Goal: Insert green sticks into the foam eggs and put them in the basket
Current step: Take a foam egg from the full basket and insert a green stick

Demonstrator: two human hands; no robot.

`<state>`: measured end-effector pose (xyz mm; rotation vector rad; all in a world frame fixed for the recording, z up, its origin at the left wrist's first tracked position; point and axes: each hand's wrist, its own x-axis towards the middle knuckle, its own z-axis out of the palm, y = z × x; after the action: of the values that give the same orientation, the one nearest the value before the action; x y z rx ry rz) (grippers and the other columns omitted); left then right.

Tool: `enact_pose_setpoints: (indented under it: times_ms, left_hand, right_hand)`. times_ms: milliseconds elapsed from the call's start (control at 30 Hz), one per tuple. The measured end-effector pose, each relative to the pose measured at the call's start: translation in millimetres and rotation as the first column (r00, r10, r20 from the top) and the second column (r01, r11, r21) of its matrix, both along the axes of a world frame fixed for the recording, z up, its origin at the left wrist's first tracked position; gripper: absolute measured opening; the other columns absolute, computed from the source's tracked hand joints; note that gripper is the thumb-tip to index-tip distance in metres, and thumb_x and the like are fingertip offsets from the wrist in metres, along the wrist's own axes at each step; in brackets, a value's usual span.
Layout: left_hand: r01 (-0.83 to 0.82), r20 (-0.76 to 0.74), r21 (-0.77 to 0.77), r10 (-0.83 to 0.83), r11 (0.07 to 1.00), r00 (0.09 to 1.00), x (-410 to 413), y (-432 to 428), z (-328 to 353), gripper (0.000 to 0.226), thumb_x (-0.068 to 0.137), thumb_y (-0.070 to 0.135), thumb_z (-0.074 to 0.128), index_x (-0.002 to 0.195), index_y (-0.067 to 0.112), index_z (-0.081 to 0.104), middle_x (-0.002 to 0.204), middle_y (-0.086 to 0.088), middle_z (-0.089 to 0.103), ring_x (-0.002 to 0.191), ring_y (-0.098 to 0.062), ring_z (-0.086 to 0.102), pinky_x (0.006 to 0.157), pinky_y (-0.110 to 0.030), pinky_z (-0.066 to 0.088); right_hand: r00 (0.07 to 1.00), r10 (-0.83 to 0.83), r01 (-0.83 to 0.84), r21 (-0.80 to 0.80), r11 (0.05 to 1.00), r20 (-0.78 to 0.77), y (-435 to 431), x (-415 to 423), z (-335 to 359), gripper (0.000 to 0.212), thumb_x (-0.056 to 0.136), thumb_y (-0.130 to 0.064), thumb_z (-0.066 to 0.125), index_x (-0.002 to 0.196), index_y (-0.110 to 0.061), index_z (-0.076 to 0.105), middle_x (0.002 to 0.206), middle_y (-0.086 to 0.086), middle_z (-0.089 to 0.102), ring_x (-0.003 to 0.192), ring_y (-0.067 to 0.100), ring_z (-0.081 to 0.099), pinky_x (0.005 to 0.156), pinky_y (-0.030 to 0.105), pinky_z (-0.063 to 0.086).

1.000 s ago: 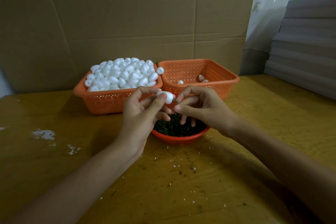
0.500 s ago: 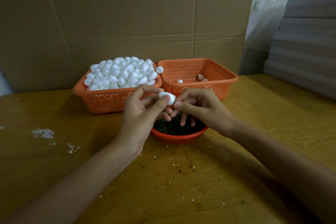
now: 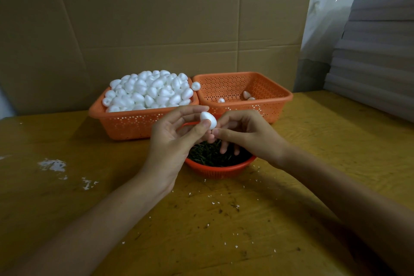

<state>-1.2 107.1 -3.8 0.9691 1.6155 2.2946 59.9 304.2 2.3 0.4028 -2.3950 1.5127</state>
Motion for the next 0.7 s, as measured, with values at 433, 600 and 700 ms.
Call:
enact_pose_setpoints:
  times_ms: [433, 600, 700]
  left_hand:
    - [0.071, 0.046, 0.075, -0.074, 0.995, 0.996, -2.6, 0.4, -0.1, 0.020, 0.091, -0.003, 0.069, 0.107, 0.007, 0.075, 0.104, -0.013, 0.077, 0.093, -0.025, 0.076, 0.082, -0.027, 0.061]
    - [0.067, 0.023, 0.055, -0.068, 0.996, 0.997, -2.9, 0.1, -0.7, 0.019, 0.092, -0.006, 0.066, 0.107, 0.004, 0.074, 0.104, -0.015, 0.077, 0.092, -0.028, 0.075, 0.086, -0.029, 0.060]
    - [0.060, 0.008, 0.040, -0.060, 0.997, 0.998, -2.5, 0.3, -1.4, 0.020, 0.093, -0.010, 0.065, 0.105, 0.004, 0.074, 0.101, -0.015, 0.078, 0.091, -0.028, 0.075, 0.089, -0.031, 0.061]
  right_hand:
    - [1.000, -0.017, 0.017, -0.051, 0.999, -0.005, 1.1, 0.7, 0.2, 0.014, 0.098, -0.018, 0.069, 0.105, -0.006, 0.072, 0.095, 0.008, 0.079, 0.069, 0.020, 0.072, 0.052, 0.023, 0.052]
    - [1.000, -0.017, 0.017, -0.056, 0.998, -0.005, 2.3, 0.2, -0.1, 0.014, 0.099, -0.017, 0.068, 0.106, -0.006, 0.072, 0.098, 0.010, 0.079, 0.070, 0.021, 0.072, 0.052, 0.022, 0.052]
    - [1.000, -0.021, 0.020, -0.068, 0.997, -0.008, 2.7, -0.5, 0.1, 0.014, 0.099, -0.015, 0.068, 0.106, -0.004, 0.072, 0.097, 0.012, 0.079, 0.069, 0.021, 0.072, 0.051, 0.022, 0.051]
